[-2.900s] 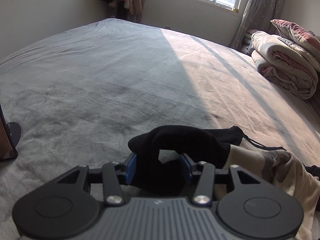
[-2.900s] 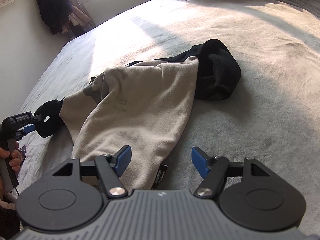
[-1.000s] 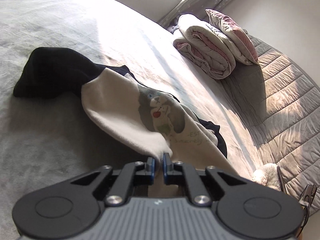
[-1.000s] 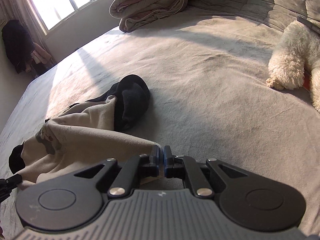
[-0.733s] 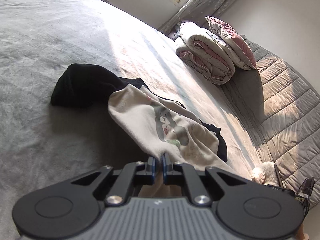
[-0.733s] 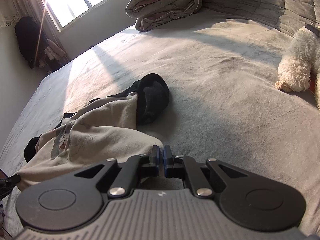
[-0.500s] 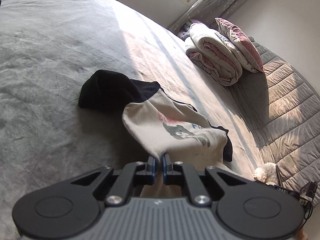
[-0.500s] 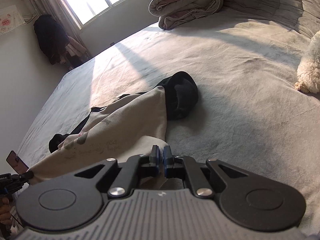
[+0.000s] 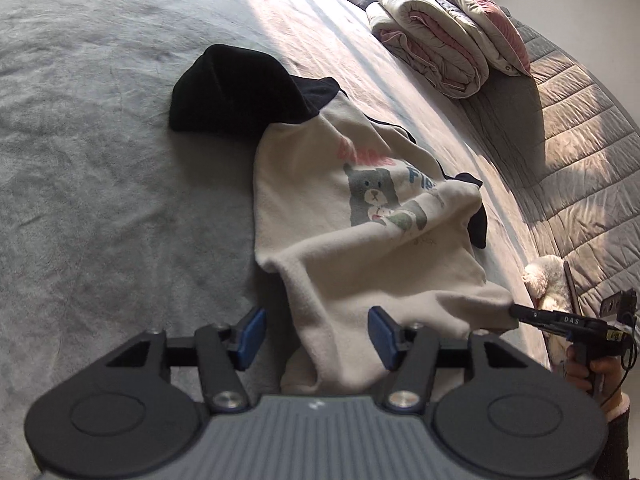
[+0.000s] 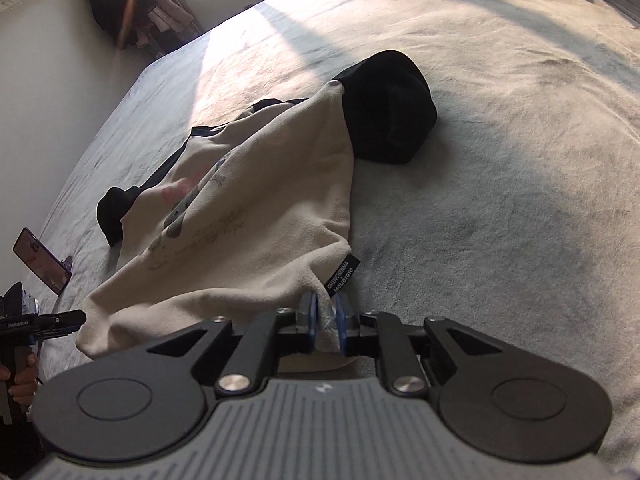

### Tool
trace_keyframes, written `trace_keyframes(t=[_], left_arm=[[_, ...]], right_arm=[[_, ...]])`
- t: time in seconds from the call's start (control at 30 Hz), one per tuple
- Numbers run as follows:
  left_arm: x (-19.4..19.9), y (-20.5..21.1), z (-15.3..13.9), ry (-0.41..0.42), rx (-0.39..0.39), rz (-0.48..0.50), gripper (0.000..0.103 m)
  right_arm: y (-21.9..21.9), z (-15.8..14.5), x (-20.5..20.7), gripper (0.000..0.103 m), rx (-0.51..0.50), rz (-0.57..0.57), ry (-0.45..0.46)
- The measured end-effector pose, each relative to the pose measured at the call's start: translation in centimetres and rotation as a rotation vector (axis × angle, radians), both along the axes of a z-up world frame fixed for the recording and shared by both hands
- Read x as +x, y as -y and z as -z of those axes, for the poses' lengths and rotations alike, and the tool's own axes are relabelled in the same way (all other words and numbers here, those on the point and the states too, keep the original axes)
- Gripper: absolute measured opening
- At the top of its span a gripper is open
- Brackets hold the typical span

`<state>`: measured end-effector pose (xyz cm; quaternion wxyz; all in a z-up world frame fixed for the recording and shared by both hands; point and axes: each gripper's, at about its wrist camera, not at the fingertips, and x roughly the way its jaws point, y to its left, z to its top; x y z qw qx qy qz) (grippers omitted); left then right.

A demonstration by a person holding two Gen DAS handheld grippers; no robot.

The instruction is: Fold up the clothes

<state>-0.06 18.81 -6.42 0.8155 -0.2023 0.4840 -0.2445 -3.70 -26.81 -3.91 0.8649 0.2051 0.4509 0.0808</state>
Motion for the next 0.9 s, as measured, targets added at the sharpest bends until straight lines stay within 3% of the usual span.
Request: trace_keyframes(t=[0.07,0.23,0.33,0.43,0.6,0.63,0.67,0.7,0.77,0.9], left_arm=[[-0.7,0.2,0.4,0.001,-0.014,0.058,0.060],[-2.1,1.0,1.3,0.057,0.058,0.126,0.060],[-1.9,0.9,1.8,0.078,0.027,0.113,0.059],[-1.0,0.5,2.2,0.047,-0.031,0.065,0.055],[-0.8,-0.2,3.3,-0.066,-0.143,-0.052,0.024],[-1.0,-0.3,3.6,-0.089,-0.164,-0.073,0.021],[-1.2,-0.3,3.8,-0.109,-0.180,-0.088,0.017],[-1.6,-0.3,4.0,-0.128,-0.192,-0.099,0.013],[-2.4,-0.5,3.9,-0.148,-0.226,-0.111,0.011],[-3.7,-1.3,2.2,-0.162,-0.291,-0.101,0.009]], right_arm=[[0.6,0.2,-0.2,0.051,0.024,0.008,-0.001],[2.0,1.9,-0.1,0.053,0.131,0.036,-0.038],[2.9,2.8,0.0,0.053,0.195,0.053,-0.060],[3.4,3.8,0.0,0.053,0.269,0.071,-0.078],[4.0,5.3,-0.2,0.054,0.408,0.103,-0.102],[4.1,5.6,-0.2,0.052,0.436,0.109,-0.107],[4.1,5.7,-0.3,0.044,0.445,0.113,-0.116],[4.0,5.6,-0.5,0.028,0.440,0.115,-0.129],[4.0,5.3,-0.8,0.013,0.435,0.118,-0.147],[4.4,3.9,-2.0,0.012,0.446,0.115,-0.146]])
